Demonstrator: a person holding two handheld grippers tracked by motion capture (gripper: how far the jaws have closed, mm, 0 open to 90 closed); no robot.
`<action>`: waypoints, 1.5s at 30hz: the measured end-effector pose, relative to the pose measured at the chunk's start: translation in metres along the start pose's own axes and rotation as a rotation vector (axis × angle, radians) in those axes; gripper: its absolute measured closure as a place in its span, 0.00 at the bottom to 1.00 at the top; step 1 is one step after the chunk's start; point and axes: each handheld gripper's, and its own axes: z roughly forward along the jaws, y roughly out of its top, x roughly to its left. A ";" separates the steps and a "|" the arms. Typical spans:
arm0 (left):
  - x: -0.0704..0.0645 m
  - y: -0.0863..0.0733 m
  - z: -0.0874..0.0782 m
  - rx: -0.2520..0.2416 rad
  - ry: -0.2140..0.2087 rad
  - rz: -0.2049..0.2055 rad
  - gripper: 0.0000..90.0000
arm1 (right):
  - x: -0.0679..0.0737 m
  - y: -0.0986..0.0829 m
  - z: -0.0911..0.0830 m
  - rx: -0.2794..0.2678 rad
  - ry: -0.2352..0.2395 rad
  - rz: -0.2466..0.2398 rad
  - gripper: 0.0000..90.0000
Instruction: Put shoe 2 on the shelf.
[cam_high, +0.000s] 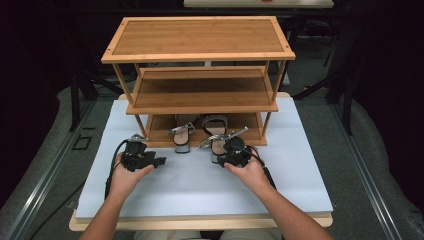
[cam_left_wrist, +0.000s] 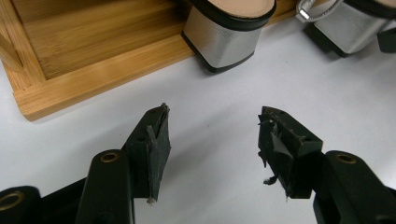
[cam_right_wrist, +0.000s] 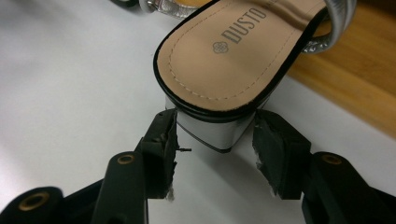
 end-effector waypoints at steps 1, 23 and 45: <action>0.000 0.000 0.001 -0.005 0.001 -0.001 0.48 | -0.001 0.001 0.000 -0.005 0.000 0.002 0.56; -0.014 0.031 0.035 0.032 -0.058 0.058 0.57 | -0.017 0.030 0.020 -0.013 0.016 0.031 0.59; -0.027 0.043 0.062 0.047 -0.095 0.054 0.63 | -0.004 0.035 0.028 -0.049 0.045 0.021 0.58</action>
